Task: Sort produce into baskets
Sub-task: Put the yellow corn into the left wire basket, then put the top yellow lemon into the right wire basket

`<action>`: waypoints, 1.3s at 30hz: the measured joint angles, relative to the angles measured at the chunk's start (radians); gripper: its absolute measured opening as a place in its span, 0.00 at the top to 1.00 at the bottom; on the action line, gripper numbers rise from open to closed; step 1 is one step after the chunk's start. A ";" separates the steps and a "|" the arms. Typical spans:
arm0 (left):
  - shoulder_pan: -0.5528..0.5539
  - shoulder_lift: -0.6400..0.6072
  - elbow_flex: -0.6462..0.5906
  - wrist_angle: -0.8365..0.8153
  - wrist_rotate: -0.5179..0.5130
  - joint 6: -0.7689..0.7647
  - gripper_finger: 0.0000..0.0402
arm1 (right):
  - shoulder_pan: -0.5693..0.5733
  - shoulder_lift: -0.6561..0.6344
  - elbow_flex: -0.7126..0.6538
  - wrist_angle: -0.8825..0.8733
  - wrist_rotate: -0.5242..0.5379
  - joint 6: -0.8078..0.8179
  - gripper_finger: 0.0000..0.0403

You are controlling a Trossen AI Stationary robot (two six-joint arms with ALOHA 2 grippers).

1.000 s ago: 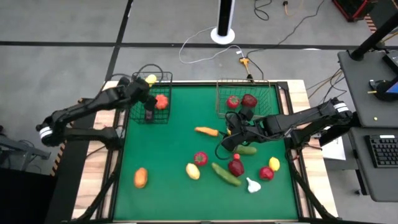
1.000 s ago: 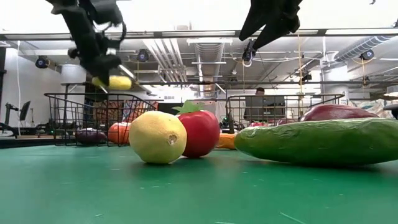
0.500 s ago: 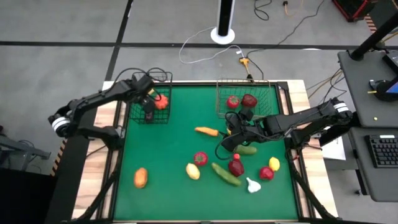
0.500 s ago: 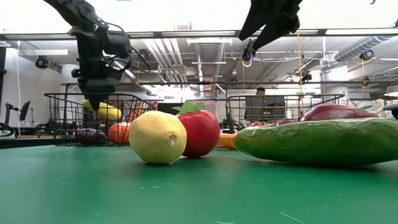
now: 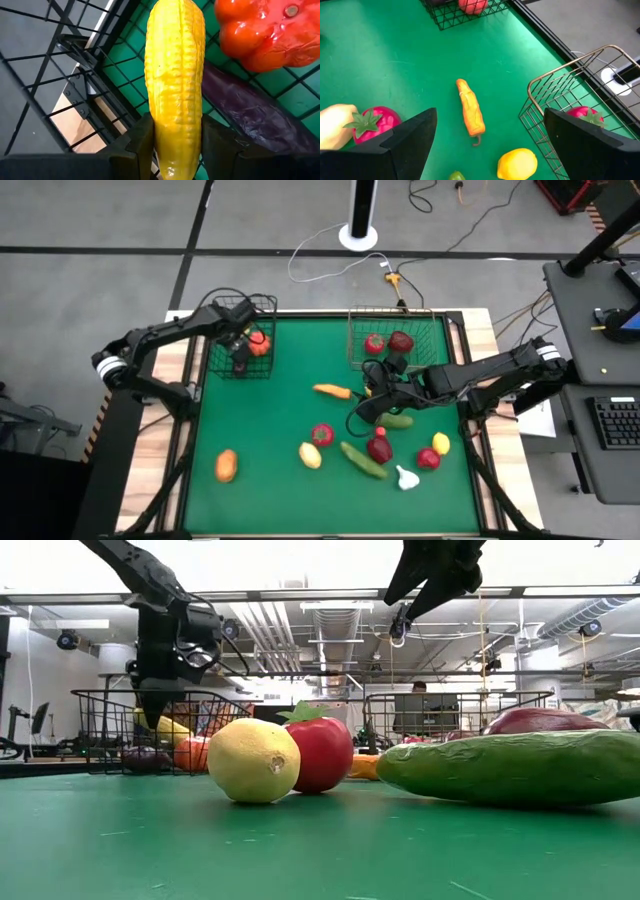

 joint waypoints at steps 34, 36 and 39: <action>-0.037 -0.073 0.001 -0.006 -0.055 -0.015 0.56 | -0.001 0.000 0.000 -0.005 -0.004 0.143 0.11; -0.052 -0.118 0.001 -0.006 -0.055 -0.022 0.56 | -0.001 0.000 0.000 -0.006 -0.012 0.209 0.11; -0.079 -0.191 0.001 -0.006 -0.055 -0.039 0.56 | -0.001 0.000 0.002 -0.007 -0.057 0.284 0.11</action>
